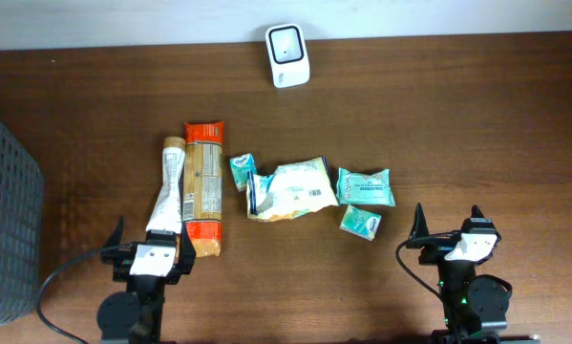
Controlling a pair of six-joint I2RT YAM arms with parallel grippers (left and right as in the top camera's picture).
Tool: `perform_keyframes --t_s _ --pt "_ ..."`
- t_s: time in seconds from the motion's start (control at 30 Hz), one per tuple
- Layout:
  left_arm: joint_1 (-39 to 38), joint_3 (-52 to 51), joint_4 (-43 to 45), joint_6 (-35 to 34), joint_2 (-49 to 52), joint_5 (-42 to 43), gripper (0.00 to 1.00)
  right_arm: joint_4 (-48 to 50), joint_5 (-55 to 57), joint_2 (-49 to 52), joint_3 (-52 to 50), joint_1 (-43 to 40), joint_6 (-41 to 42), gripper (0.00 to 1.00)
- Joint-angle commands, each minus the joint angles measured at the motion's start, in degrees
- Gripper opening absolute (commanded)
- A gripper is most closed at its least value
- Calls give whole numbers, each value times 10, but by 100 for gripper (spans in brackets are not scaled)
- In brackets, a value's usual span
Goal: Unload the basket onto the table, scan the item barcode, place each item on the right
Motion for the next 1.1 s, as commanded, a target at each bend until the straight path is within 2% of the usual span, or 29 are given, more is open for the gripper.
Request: perform_keyframes --t_s 0.0,0.23,1.07 --pt "7 -47 17 25 -28 9 99 -5 5 -4 -2 -3 -4 98" --pt "8 -99 123 24 -28 -1 99 -5 5 -4 -2 -3 -4 99" --pt "8 -98 117 24 -27 1 99 3 6 -7 -6 -3 -4 99"
